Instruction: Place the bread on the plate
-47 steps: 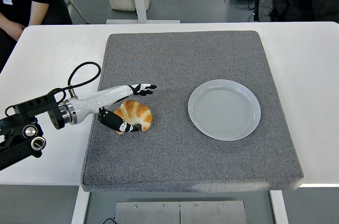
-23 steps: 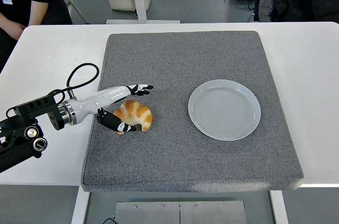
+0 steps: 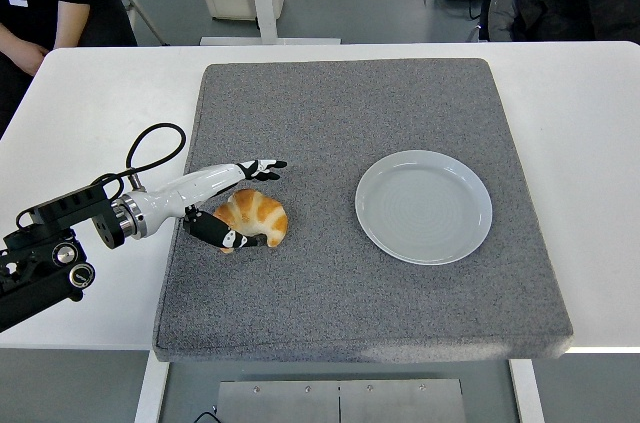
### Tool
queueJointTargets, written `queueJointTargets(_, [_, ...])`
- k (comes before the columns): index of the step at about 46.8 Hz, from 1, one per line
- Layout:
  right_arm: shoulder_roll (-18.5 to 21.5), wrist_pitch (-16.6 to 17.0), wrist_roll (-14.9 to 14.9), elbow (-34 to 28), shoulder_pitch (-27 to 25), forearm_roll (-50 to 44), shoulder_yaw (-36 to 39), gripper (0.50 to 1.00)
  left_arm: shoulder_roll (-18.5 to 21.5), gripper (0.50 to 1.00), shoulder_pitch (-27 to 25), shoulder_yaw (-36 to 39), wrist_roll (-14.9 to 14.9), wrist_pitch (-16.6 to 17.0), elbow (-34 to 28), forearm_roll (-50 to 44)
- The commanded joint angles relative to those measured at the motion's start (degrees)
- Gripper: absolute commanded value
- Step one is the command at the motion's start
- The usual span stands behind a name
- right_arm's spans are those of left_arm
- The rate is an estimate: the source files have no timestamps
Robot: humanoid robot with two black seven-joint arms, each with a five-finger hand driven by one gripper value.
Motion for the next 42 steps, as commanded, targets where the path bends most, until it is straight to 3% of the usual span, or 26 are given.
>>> queueJointTargets(1, [0.0,0.01,0.0,0.0,0.02,0.0,-0.02,1.0,-0.06,0.877,0.43,-0.01,0.0,0.02,-0.04,-0.01])
queueJointTargets(13, [0.0,-0.07,0.0,0.0,0.02,0.0,-0.02,1.0,-0.06,0.69,0.43,0.61,0.0,0.1,0.05,-0.27])
queueJointTargets(20, [0.0,-0.07,0.0,0.0,0.02,0.0,0.07,1.0,0.03,0.506,-0.27,0.43,0.0,0.1,0.39,-0.27])
queueJointTargets(42, [0.0,0.01,0.0,0.09,0.02,0.0,0.07,1.0,0.46,0.5,-5.37,0.52,-0.09,0.02,1.63,-0.36])
